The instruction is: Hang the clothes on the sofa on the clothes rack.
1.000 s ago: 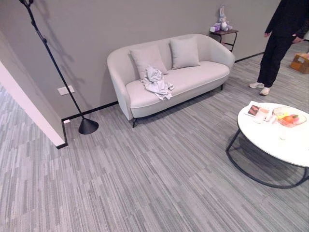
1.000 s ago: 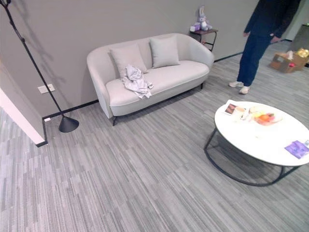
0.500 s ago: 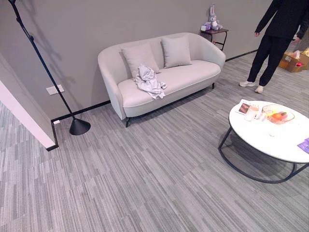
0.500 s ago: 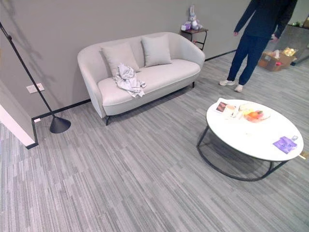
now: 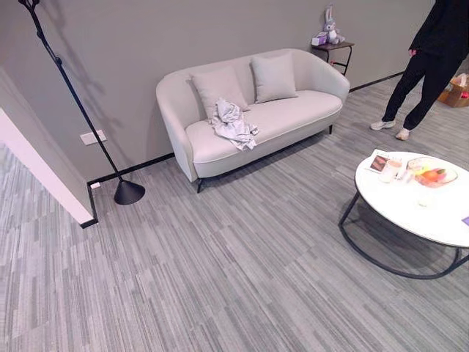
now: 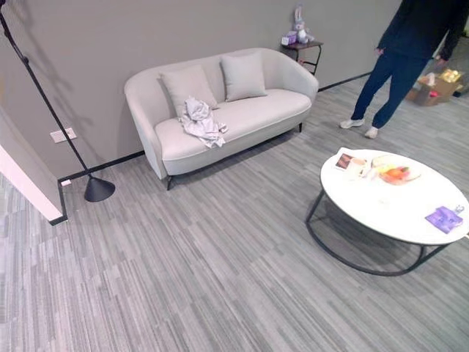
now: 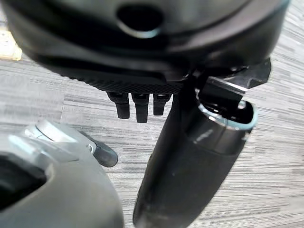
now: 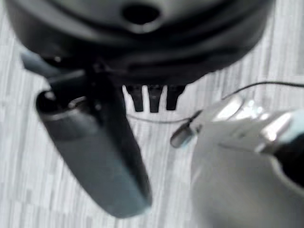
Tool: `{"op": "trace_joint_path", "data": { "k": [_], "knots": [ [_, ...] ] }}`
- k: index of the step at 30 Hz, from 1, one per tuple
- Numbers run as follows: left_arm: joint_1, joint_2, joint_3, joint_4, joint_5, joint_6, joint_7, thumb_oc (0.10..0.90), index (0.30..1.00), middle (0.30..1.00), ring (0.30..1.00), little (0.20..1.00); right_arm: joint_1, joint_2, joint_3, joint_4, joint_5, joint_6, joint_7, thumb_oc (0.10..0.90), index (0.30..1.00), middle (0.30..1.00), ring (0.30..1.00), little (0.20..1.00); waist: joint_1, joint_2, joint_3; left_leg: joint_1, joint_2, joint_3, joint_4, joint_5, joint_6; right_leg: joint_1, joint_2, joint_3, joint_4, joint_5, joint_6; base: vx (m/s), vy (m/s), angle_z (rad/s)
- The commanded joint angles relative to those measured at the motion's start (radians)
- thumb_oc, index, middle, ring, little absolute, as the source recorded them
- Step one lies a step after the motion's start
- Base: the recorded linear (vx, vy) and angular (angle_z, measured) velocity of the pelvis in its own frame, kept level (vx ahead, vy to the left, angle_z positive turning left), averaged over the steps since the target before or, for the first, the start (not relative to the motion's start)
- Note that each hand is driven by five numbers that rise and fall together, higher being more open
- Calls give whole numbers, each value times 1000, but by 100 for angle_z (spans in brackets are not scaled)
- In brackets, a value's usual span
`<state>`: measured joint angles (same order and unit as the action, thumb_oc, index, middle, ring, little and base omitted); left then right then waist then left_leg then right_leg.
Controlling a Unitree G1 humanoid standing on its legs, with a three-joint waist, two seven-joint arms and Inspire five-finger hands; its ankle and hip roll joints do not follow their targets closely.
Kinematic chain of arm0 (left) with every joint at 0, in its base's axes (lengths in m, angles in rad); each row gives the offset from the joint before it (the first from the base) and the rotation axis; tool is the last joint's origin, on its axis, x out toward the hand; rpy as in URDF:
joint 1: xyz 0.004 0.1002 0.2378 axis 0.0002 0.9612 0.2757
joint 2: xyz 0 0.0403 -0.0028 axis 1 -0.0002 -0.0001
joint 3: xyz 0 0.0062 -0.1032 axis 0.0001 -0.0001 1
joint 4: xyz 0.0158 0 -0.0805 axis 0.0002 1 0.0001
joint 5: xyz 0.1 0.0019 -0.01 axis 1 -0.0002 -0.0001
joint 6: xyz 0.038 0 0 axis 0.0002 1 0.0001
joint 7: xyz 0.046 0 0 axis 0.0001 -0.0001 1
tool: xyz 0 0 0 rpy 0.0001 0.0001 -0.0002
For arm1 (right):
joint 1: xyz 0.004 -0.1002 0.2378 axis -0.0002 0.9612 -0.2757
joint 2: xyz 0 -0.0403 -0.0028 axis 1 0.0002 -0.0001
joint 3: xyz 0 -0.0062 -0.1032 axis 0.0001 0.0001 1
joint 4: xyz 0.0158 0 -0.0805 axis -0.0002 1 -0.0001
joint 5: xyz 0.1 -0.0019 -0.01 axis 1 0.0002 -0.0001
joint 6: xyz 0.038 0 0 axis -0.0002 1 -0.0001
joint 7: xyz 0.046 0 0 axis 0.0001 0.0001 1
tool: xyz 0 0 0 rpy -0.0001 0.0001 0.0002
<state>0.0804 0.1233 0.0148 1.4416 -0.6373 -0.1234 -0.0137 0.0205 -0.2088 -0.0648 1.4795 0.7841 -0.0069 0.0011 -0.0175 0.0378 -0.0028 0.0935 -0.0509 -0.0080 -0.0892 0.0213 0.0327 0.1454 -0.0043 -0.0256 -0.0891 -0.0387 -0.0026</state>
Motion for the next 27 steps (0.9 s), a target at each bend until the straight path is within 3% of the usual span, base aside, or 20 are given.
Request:
{"op": "trace_joint_path", "data": {
  "k": [1,9,10,12,17,21,24,27],
  "knots": [
    [-38,-18,-22,37,52,-19,-14,800,900,900,900,900,-55,-4,-14,50,-51,-11,18,800,900,900,900,900,-10,-11,2,-36,-19,-69,4,-65,2,-134,-88,-60,160,-44,96,-101,128,1],
    [-55,-9,-27,40,103,-23,-12,800,900,900,900,900,-60,10,3,38,-87,-11,24,800,900,900,900,900,6,-16,67,-8,-26,-33,2,-87,24,-233,-131,-123,364,-47,147,-40,53,-17],
    [-66,-7,-22,43,113,-17,-17,800,900,900,900,900,-59,11,2,33,-114,-11,19,800,900,900,900,900,25,-25,75,0,-22,-4,2,-102,24,-243,-183,-213,364,-20,153,9,-53,-46],
    [-73,-1,-23,41,120,-13,-21,800,900,900,900,900,-65,17,10,24,-117,-14,19,800,900,900,900,900,33,-31,74,2,-16,18,2,-108,22,-243,-203,-255,325,3,150,34,-97,-43],
    [-88,6,-31,39,132,-15,-27,800,900,900,900,900,-67,28,31,0,-117,-20,20,800,900,900,900,900,28,-37,75,16,2,21,2,-120,9,-271,-210,-203,205,73,158,103,-102,-34],
    [-111,7,-53,32,146,-26,-18,800,900,900,900,900,-63,44,30,-4,-105,-18,23,800,900,900,900,900,12,-42,90,61,30,0,2,-157,-21,-319,-277,-133,69,167,192,251,-174,-5],
    [-121,13,-64,33,156,-25,-14,800,900,900,900,900,-58,60,22,-1,-94,-11,32,800,900,900,900,900,10,-52,86,126,72,-12,2,-200,-54,-335,-329,-161,21,232,223,367,-272,14],
    [-113,22,-46,48,162,-23,-13,800,900,900,900,900,-49,73,21,0,-82,-14,41,800,900,900,900,900,11,-76,55,172,107,-24,2,-224,-78,-304,-311,-180,25,230,222,386,-284,17]
  ]
}}
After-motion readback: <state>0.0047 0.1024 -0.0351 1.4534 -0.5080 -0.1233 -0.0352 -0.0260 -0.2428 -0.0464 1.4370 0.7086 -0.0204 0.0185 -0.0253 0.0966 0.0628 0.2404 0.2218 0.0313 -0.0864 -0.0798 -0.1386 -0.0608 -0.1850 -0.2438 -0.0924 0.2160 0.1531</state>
